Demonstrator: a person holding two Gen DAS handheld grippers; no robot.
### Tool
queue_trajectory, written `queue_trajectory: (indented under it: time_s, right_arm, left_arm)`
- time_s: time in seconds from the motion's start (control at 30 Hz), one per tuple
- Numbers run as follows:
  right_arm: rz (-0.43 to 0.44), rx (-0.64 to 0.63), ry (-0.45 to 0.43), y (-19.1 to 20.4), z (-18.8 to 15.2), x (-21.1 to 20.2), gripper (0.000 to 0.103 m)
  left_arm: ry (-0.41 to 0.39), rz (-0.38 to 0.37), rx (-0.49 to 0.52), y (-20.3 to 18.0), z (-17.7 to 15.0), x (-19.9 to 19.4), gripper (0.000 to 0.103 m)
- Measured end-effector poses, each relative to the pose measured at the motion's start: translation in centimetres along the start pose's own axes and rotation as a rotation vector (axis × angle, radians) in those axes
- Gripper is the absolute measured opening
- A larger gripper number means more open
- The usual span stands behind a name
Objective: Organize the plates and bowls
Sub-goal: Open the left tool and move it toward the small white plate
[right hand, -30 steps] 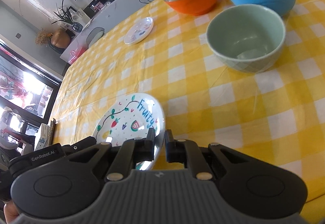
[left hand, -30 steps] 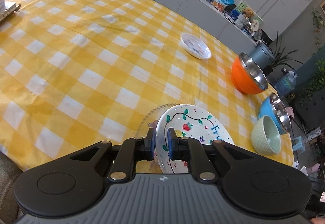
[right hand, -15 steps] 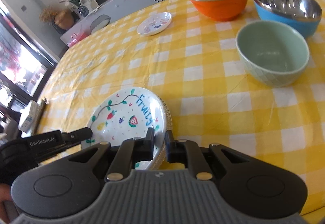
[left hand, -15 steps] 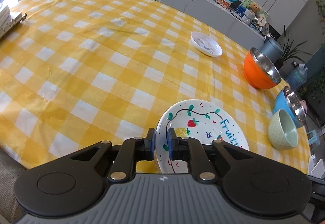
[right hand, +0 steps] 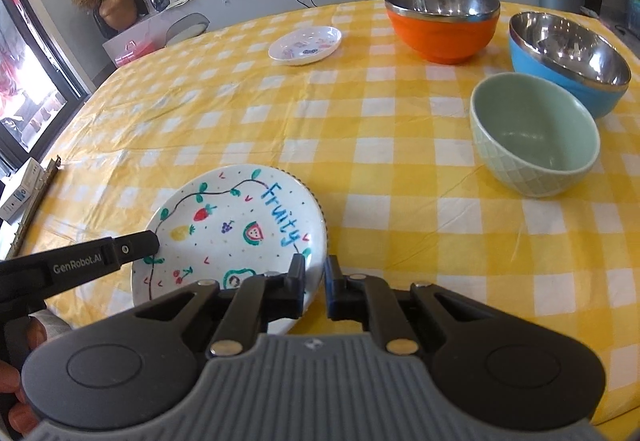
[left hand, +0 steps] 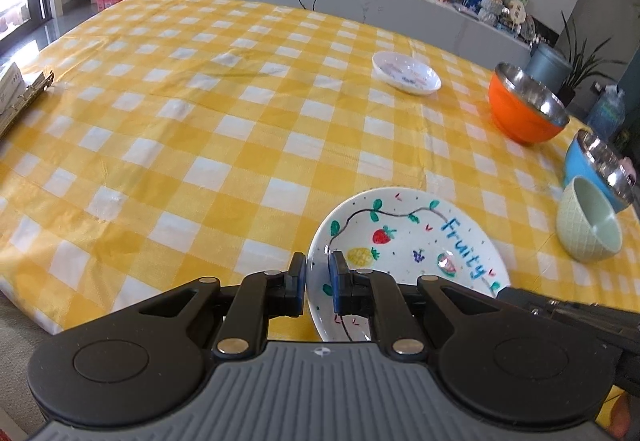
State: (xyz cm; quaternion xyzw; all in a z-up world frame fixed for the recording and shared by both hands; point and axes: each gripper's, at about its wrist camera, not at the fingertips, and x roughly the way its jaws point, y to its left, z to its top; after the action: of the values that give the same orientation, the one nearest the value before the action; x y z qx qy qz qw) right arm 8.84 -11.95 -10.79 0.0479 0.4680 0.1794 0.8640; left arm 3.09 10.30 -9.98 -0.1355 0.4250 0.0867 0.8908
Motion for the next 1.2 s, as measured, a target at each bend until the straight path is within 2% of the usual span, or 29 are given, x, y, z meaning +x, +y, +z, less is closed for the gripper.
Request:
queue_trajectory:
  time_s: [0.17,0.37,0.43,0.47,0.5,0.57,0.8,1.2]
  right_arm:
    - [-0.021,-0.025,-0.016,0.6,0.0,0.2,0.008]
    - [-0.03,-0.041,-0.021,0.7,-0.2,0.2,0.008]
    - [-0.026,-0.041,-0.022,0.7,-0.2,0.1,0.011]
    - [-0.026,-0.039,-0.024,0.6,-0.2,0.0,0.016]
    - [-0.027,-0.036,-0.029,0.5,-0.2,-0.1,0.03]
    - [-0.027,-0.024,-0.042,0.3,-0.1,-0.4,0.037]
    - [-0.018,0.053,-0.071,-1.1,0.7,-1.4,0.044]
    - [-0.041,0.139,-0.101,-2.8,4.4,-1.9,0.05]
  left_arm:
    - [-0.017,0.024,0.048,-0.7,-0.1,0.1,0.014]
    - [-0.012,0.012,0.05,-0.4,0.0,0.1,0.014]
    - [-0.008,0.002,0.039,-0.2,0.2,0.1,0.015]
    - [-0.008,-0.001,0.03,-0.1,0.3,0.1,0.015]
    - [-0.007,-0.006,0.023,0.0,0.4,0.0,0.016]
    - [-0.013,-0.017,0.009,0.1,0.7,-0.3,0.02]
    - [-0.041,-0.044,-0.001,-0.8,2.7,-1.8,0.029]
    - [-0.05,-0.09,0.112,-4.1,7.6,-1.1,0.03]
